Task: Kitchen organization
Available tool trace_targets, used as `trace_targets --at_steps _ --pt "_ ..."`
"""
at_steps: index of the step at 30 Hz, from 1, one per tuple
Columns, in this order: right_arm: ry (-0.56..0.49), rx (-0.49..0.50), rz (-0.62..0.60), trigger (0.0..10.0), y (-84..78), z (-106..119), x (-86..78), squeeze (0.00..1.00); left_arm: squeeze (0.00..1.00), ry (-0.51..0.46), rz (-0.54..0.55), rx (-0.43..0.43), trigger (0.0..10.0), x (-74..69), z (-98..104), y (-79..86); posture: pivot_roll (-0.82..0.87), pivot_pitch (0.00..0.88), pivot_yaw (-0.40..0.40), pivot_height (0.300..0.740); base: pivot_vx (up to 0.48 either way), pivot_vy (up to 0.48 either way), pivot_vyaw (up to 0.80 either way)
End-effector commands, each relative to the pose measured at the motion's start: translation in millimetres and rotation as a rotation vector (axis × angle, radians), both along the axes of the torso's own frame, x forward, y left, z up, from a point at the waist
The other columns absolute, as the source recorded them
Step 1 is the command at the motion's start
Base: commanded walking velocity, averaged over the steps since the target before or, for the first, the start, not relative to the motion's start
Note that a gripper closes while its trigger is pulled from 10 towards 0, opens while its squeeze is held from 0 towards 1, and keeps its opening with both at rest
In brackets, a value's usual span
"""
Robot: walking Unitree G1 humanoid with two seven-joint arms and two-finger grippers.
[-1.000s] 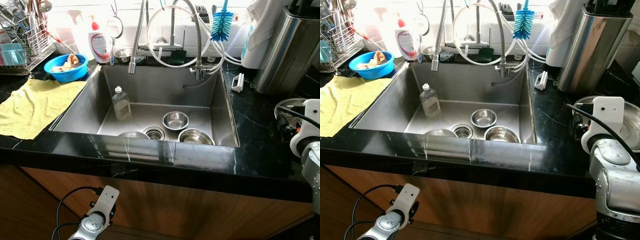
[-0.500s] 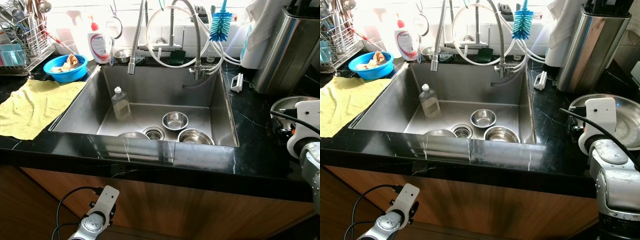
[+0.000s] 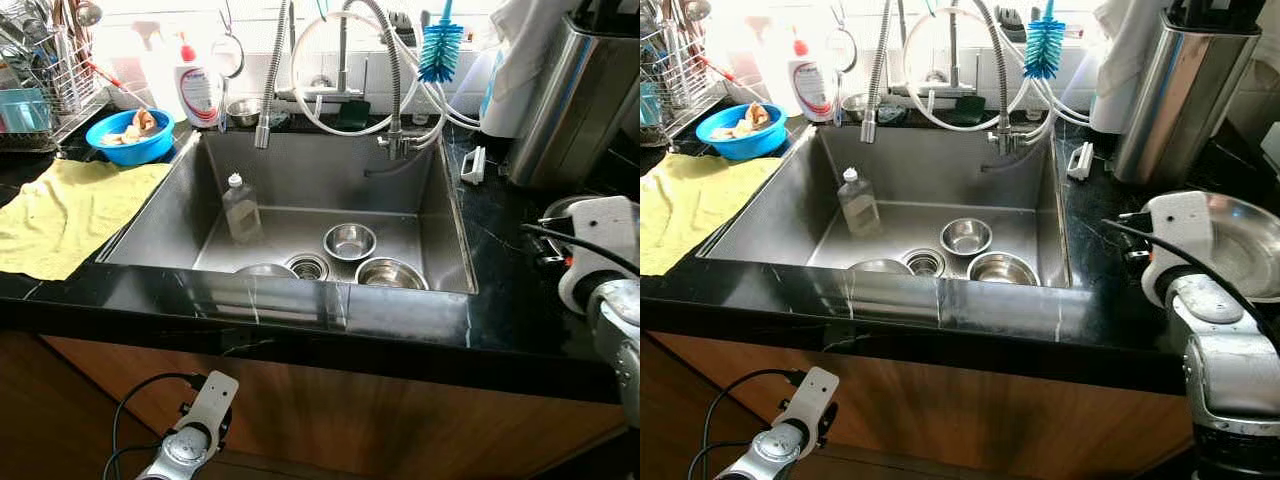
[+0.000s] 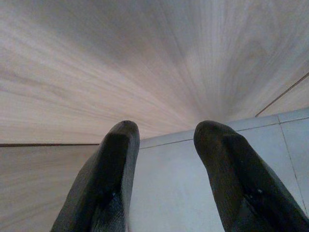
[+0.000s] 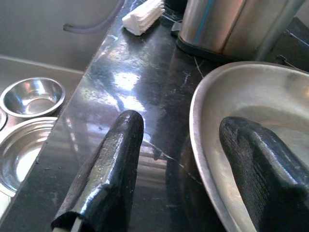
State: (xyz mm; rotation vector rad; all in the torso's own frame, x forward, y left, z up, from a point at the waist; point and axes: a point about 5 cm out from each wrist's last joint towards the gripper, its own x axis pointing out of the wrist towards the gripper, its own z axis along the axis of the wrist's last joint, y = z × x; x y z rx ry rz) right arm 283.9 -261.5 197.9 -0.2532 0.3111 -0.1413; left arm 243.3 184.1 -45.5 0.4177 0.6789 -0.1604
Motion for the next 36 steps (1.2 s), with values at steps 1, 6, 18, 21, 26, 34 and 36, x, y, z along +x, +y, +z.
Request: trace_targets --at_steps 1,6,18,21,26,34,36 --pt "-0.014 0.0 0.027 10.0 4.5 6 0.9 0.0 0.0 0.009 0.012 0.007 10.0 -2.0 -1 4.9 -0.15 0.0 0.044 0.74 0.0 0.0 0.0" --pt "0.005 0.001 0.016 10.0 2.4 3 -0.1 0.0 0.0 0.011 0.012 0.008 10.0 -2.1 -1 5.1 -0.15 0.0 0.043 0.74 0.0 0.0 0.0" --pt "-0.005 0.047 -0.015 10.0 5.4 1 6.2 0.0 0.0 0.006 0.012 0.003 10.0 -1.5 -1 2.7 -0.15 0.0 0.04 0.74 0.0 0.0 0.0" --pt "0.01 0.047 -0.021 10.0 4.8 -2 4.6 0.0 0.0 0.006 0.011 0.003 10.0 -1.6 -1 2.4 -0.15 0.0 0.04 0.74 0.0 0.0 0.0" --pt "0.033 0.036 -0.043 10.0 -0.3 -6 2.9 0.0 0.0 0.009 0.011 0.003 10.0 -2.4 -2 2.5 -0.15 0.0 0.037 0.74 0.0 0.0 0.0" --pt "0.033 0.006 -0.086 10.0 -9.6 -4 2.3 0.0 0.0 0.011 0.012 0.003 10.0 -3.2 -2 2.4 -0.15 0.0 0.037 0.74 0.0 0.0 0.0" --pt "0.037 0.006 -0.086 10.0 -9.9 -5 2.0 0.0 0.0 0.01 0.011 0.004 10.0 -3.3 -2 2.5 -0.15 0.0 0.037 0.74 0.0 0.0 0.0"
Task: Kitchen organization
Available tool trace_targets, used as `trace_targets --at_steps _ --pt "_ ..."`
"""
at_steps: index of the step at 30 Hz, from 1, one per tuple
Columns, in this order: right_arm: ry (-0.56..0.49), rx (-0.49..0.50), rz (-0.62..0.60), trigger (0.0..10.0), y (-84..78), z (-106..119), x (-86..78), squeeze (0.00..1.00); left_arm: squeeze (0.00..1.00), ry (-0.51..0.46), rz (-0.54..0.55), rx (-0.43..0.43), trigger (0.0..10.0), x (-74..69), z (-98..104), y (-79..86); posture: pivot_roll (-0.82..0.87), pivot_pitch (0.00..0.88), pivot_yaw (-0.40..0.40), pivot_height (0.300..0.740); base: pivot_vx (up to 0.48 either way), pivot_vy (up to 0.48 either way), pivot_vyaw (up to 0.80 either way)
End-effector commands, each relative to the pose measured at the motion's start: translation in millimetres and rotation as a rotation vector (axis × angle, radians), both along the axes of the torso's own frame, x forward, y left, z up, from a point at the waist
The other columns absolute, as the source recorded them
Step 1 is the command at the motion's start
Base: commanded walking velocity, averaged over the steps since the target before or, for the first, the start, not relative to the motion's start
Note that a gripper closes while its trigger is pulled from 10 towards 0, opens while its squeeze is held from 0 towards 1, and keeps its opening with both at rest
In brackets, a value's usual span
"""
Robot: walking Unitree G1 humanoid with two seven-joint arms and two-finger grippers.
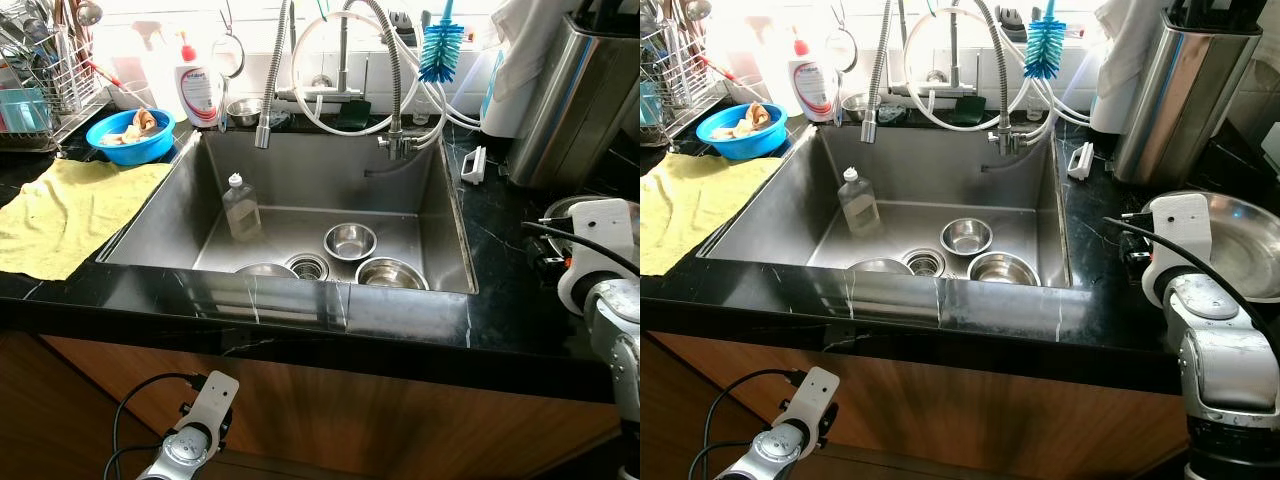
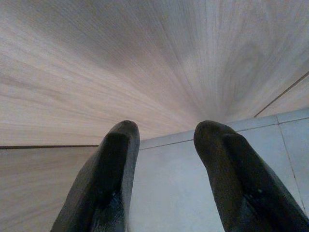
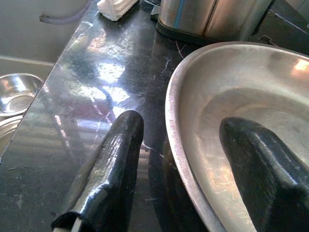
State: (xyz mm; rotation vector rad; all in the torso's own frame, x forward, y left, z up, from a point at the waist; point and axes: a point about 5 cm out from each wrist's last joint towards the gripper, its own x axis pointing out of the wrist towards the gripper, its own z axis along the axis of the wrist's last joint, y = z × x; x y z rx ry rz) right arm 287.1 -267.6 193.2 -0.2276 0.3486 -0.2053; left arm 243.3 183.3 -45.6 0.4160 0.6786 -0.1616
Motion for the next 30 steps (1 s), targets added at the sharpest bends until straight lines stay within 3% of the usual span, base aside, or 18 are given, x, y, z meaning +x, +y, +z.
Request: trace_targets --at_steps 1,6,7,8,9,10,30 --pt "0.015 -0.01 -0.008 10.0 -3.2 -0.8 -1.3 0.0 0.0 0.01 0.01 0.006 10.0 -3.1 -1.9 3.3 -0.15 0.0 0.037 0.74 0.0 0.0 0.0" --pt "0.023 -0.006 0.006 10.0 -0.5 -3.1 -0.9 0.0 0.0 0.008 0.007 0.006 10.0 -2.8 -1.6 3.1 -0.15 0.0 0.037 0.74 0.0 0.0 0.0" --pt "0.025 -0.007 0.009 8.4 -0.3 -3.3 -0.8 0.0 0.0 0.008 0.007 0.006 10.0 -2.8 -1.6 3.1 -0.15 0.0 0.036 0.74 0.0 0.0 0.0" --pt "0.028 -0.009 0.013 8.4 -0.1 -3.6 -0.8 0.0 0.0 0.008 0.006 0.006 10.0 -2.9 -1.6 3.1 -0.15 0.0 0.036 0.74 0.0 0.0 0.0" --pt "0.034 -0.02 0.008 1.1 -0.7 -4.1 -1.0 0.0 0.0 0.008 0.007 0.006 10.0 -2.9 -1.6 3.3 -0.14 0.0 0.036 0.74 0.0 0.0 0.0" --pt "0.037 -0.023 0.005 0.0 -1.1 -4.4 -1.2 0.0 0.0 0.008 0.007 0.006 10.0 -2.9 -1.6 3.4 -0.14 0.0 0.036 0.74 0.0 0.0 0.0" --pt "0.031 -0.027 -0.023 0.0 -5.4 -3.3 -0.6 0.0 0.0 0.009 0.009 0.005 10.0 -1.8 -0.9 4.2 -0.14 0.0 0.041 0.74 0.0 0.0 0.0"
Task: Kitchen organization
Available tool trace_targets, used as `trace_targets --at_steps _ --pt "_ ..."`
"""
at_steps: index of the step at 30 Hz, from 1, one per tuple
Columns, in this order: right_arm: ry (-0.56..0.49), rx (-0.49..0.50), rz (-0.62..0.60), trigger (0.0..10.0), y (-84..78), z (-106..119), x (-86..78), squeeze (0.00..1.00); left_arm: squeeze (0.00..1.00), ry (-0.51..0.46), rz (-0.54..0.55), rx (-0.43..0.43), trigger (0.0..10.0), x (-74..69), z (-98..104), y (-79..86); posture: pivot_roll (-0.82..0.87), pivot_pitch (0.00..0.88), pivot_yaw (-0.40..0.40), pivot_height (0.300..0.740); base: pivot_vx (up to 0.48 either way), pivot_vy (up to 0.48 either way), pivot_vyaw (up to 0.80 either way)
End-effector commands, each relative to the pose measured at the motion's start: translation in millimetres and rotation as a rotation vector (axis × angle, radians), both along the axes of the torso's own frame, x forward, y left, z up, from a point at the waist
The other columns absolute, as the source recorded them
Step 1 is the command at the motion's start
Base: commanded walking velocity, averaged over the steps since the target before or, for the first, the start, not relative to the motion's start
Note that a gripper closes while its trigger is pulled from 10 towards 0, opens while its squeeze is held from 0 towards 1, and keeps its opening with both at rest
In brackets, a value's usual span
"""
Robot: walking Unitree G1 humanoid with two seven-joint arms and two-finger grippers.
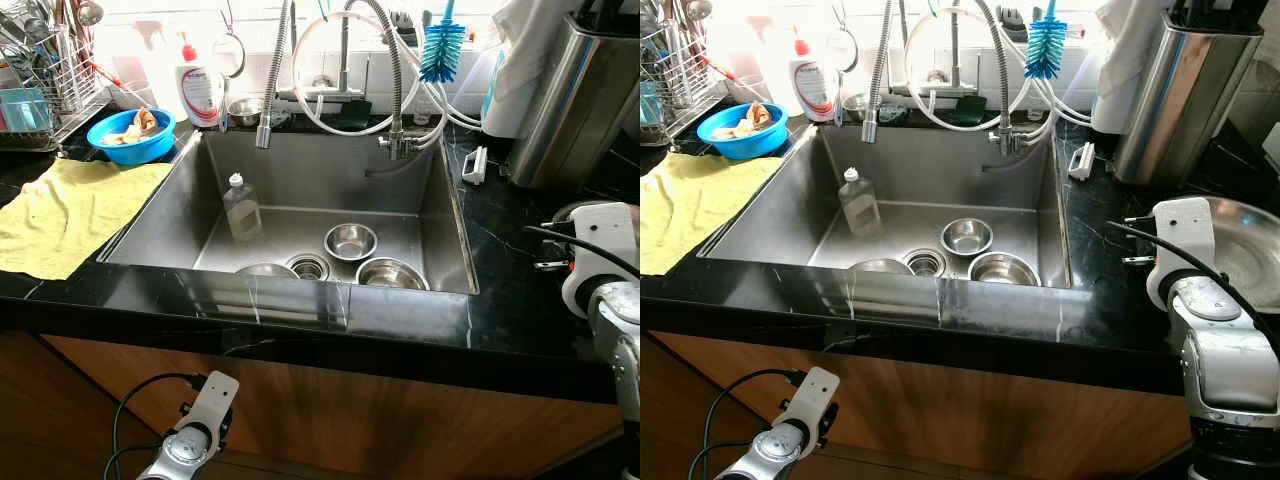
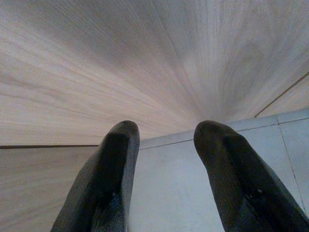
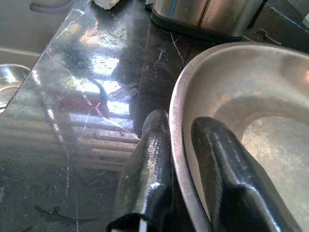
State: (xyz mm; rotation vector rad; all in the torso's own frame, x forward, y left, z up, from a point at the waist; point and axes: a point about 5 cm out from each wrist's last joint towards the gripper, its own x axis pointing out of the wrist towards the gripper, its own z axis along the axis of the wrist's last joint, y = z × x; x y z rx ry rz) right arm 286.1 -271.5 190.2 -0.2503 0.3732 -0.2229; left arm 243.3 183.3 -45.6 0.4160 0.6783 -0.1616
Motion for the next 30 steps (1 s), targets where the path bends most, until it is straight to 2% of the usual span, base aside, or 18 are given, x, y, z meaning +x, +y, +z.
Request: trace_targets --at_steps 1,7,10,17,18,19,20,21,23,25,29,30 --pt "0.005 -0.005 -0.006 0.0 -1.4 0 0.4 0.0 0.0 0.009 0.01 0.005 10.0 -1.8 -1 4.2 -0.14 0.0 0.041 0.74 0.0 0.0 0.0" --pt "-0.016 -0.007 0.013 0.0 2.5 3 1.7 0.0 0.0 0.009 0.01 0.006 10.0 -1.7 -1 4.1 -0.14 0.0 0.042 0.74 0.0 0.0 0.0" --pt "-0.075 0.002 0.049 0.0 7.3 10 4.6 0.0 0.0 0.009 0.009 0.006 10.0 -1.8 -1 3.9 -0.14 0.0 0.042 0.74 0.0 0.0 0.0" --pt "-0.133 0.027 0.099 0.0 16.7 20 7.2 0.0 0.0 0.008 0.01 0.004 10.0 -1.4 -1 3.3 -0.15 0.0 0.044 0.74 0.0 0.0 0.0" --pt "-0.163 0.042 0.112 0.8 19.4 24 8.2 0.0 0.0 0.007 0.011 0.004 10.0 -1.3 -1 3.3 -0.15 0.0 0.044 0.74 0.0 0.0 0.0" --pt "-0.173 0.052 0.112 5.0 20.0 26 8.7 0.0 0.0 0.007 0.012 0.004 10.0 -1.3 -1 3.3 -0.15 0.0 0.044 0.74 0.0 0.0 0.0" --pt "-0.178 0.058 0.112 5.0 20.1 27 8.9 0.0 0.0 0.007 0.012 0.003 10.0 -1.3 -1 3.3 -0.15 0.0 0.044 0.74 0.0 0.0 0.0" --pt "-0.205 0.057 0.123 10.0 21.1 31 10.2 0.0 0.0 0.007 0.014 0.003 10.0 -1.3 -1 3.4 -0.15 0.0 0.042 0.74 0.0 0.0 0.0" --pt "-0.238 0.066 0.143 10.0 24.2 37 11.5 0.0 0.0 0.008 0.014 0.004 10.0 -1.2 -1 3.4 -0.15 0.0 0.043 0.74 0.0 0.0 0.0" --pt "-0.327 0.051 0.187 10.0 31.4 51 13.2 0.0 0.0 0.009 0.014 0.004 10.0 -1.5 -1 3.1 -0.15 0.0 0.044 0.74 0.0 0.0 0.0" --pt "-0.39 0.073 0.275 10.0 43.7 62 13.4 0.0 0.0 0.009 0.014 0.003 10.0 -1.4 -1 2.9 -0.15 0.0 0.045 0.74 0.0 0.0 0.0" --pt "-0.407 0.082 0.331 10.0 51.6 67 12.8 0.0 0.0 0.008 0.014 0.003 10.0 -1.3 -1 2.7 -0.15 0.0 0.045 0.74 0.0 0.0 0.0"
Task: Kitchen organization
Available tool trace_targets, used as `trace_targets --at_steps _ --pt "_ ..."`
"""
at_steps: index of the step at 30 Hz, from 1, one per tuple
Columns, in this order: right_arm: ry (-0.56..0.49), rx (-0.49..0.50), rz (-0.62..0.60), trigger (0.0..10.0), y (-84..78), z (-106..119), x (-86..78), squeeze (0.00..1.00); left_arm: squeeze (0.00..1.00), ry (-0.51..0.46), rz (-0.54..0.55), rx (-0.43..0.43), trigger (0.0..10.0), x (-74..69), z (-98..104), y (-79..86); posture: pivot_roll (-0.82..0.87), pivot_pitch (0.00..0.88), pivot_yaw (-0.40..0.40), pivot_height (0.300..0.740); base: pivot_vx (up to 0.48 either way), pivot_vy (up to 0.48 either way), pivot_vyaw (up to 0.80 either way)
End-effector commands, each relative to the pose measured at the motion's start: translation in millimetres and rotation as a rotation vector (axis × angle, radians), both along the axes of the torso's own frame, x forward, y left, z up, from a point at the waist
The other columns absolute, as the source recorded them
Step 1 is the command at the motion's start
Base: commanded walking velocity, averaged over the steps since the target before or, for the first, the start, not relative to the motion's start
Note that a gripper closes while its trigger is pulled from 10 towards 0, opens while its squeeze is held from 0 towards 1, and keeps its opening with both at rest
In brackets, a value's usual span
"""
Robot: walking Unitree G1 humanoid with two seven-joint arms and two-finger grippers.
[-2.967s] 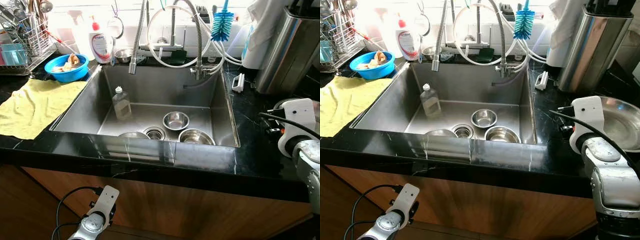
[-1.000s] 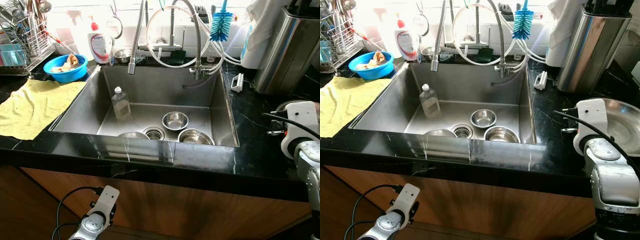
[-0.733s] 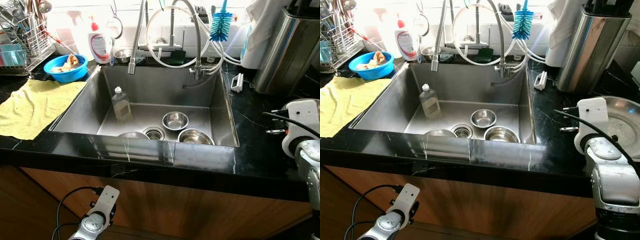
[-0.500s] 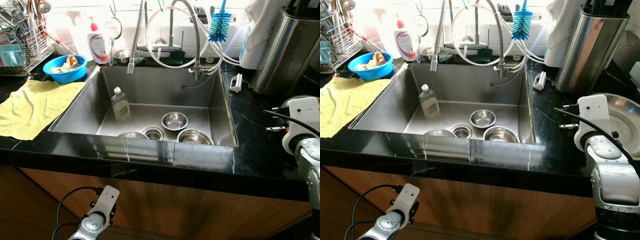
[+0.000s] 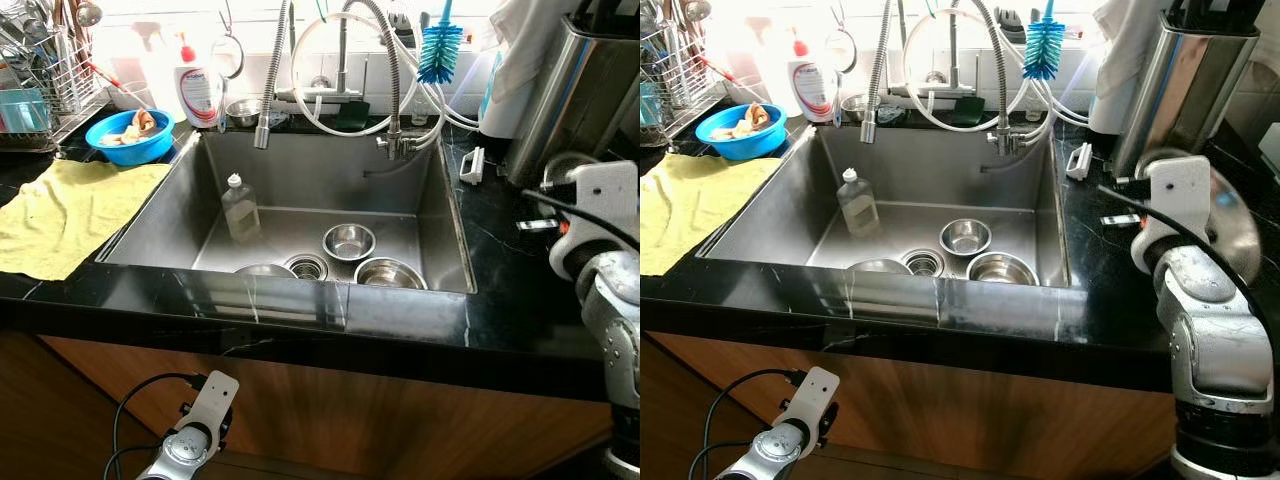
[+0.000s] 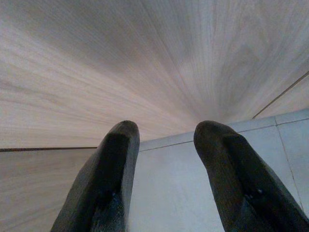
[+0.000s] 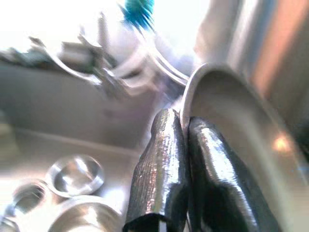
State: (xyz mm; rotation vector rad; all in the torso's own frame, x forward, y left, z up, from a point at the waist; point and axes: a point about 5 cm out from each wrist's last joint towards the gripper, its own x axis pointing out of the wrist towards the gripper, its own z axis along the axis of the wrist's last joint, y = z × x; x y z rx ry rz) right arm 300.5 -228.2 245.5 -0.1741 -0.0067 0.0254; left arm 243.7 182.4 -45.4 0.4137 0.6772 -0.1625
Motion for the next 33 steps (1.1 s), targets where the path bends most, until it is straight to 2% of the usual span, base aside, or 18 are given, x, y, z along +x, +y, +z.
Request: trace_targets --at_steps 1,5,7,8,11,13,14,16,18,20,21,22,26,28,33 --pt "-0.068 -0.027 0.076 10.0 13.5 14 -1.6 0.0 0.0 0.009 0.015 0.005 10.0 -1.5 -1 3.5 -0.15 0.0 0.045 0.74 0.0 0.0 0.0" --pt "-0.069 -0.031 0.123 10.0 20.4 15 -0.9 0.0 0.0 0.008 0.016 0.004 10.0 -1.4 -1 3.3 -0.15 0.0 0.042 0.74 0.0 0.0 0.0" --pt "-0.099 -0.058 0.24 10.0 36.3 20 -2.9 0.0 0.0 0.008 0.017 0.004 10.0 -1.5 -1 3.3 -0.15 0.0 0.041 0.74 0.0 0.0 0.0" --pt "-0.099 -0.058 0.24 10.0 36.3 20 -2.9 0.0 0.0 0.008 0.017 0.004 10.0 -1.5 -1 3.3 -0.15 0.0 0.041 0.74 0.0 0.0 0.0" --pt "-0.15 -0.094 0.375 10.0 51.9 25 -7.7 0.0 0.0 0.01 0.018 0.005 10.0 -2.1 -1 3.4 -0.15 0.0 0.041 0.74 0.0 0.0 0.0" --pt "-0.165 -0.081 0.502 10.0 64.4 26 -14.3 0.0 0.0 0.01 0.019 0.004 10.0 -2.1 -1 3.0 -0.15 0.0 0.04 0.74 0.0 0.0 0.0" --pt "-0.166 -0.079 0.51 10.0 65.2 25 -14.7 0.0 0.0 0.01 0.019 0.004 10.0 -2.1 -1 3.0 -0.15 0.0 0.04 0.74 0.0 0.0 0.0" --pt "-0.161 -0.022 0.588 10.0 70.3 19 -17.4 0.0 0.0 0.009 0.02 0.003 10.0 -2.1 -1 2.7 -0.15 0.0 0.037 0.74 0.0 0.0 0.0" --pt "-0.134 -0.017 0.667 10.0 75.4 8 -22.2 0.0 0.0 0.008 0.02 0.001 10.0 -2.1 -1 2.4 -0.15 0.0 0.036 0.74 0.0 0.0 0.0" --pt "-0.131 0.054 0.724 10.0 79.6 4 -23.7 0.0 0.0 0.008 0.022 0.001 10.0 -2.1 -1 2.7 -0.15 0.0 0.038 0.74 0.0 0.0 0.0" --pt "-0.134 0.116 0.738 10.0 79.8 2 -23.2 0.0 0.0 0.008 0.021 0.001 10.0 -2.2 -1 2.8 -0.15 0.0 0.038 0.74 0.0 0.0 0.0" --pt "-0.127 0.232 0.738 10.0 76.1 -4 -19.0 0.0 0.0 0.009 0.02 0.002 10.0 -2.2 -2 2.8 -0.15 0.0 0.039 0.74 0.0 0.0 0.0" --pt "-0.106 0.29 0.745 10.0 72.4 -13 -15.5 0.0 0.0 0.009 0.019 0.002 10.0 -2.1 -1 2.6 -0.14 0.0 0.038 0.74 0.0 0.0 0.0" --pt "-0.095 0.356 0.778 10.0 72.3 -20 -11.6 0.0 0.0 0.006 0.022 0.002 10.0 -1.7 -1 3.5 -0.14 0.0 0.036 0.74 0.0 0.0 0.0" --pt "-0.099 0.416 0.801 10.0 72.2 -23 -5.2 0.0 0.0 0.005 0.024 0.004 10.0 -1.5 -1 4.5 -0.14 0.0 0.04 0.74 0.0 0.0 0.0"
